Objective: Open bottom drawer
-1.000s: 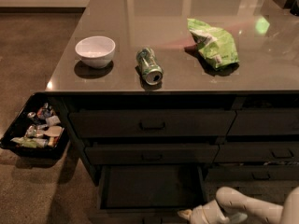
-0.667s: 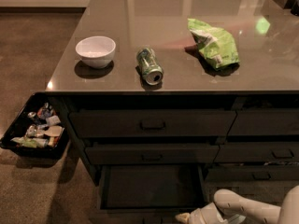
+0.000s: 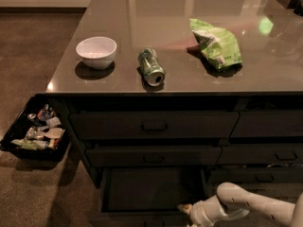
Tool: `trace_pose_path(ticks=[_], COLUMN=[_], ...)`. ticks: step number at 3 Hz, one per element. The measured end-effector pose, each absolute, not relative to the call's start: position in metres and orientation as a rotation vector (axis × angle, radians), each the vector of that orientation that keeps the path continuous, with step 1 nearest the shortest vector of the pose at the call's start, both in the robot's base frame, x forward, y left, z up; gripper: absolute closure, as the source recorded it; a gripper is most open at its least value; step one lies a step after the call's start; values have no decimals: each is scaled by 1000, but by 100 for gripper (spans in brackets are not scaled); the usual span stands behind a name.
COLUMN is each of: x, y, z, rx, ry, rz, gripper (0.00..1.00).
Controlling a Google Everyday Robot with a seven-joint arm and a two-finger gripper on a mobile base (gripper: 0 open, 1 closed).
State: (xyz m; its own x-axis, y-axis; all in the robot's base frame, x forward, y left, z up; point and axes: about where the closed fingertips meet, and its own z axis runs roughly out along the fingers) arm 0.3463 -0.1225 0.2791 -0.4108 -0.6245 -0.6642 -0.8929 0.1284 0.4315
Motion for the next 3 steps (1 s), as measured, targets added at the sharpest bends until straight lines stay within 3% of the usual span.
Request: trace_pose_path(ticks=[1,3], x=[375,390], y=[-124,-121], z=[288,240], rx=[-1514,-1508], ry=[2052,2073], rz=[1120,1262], gripper=[0,0])
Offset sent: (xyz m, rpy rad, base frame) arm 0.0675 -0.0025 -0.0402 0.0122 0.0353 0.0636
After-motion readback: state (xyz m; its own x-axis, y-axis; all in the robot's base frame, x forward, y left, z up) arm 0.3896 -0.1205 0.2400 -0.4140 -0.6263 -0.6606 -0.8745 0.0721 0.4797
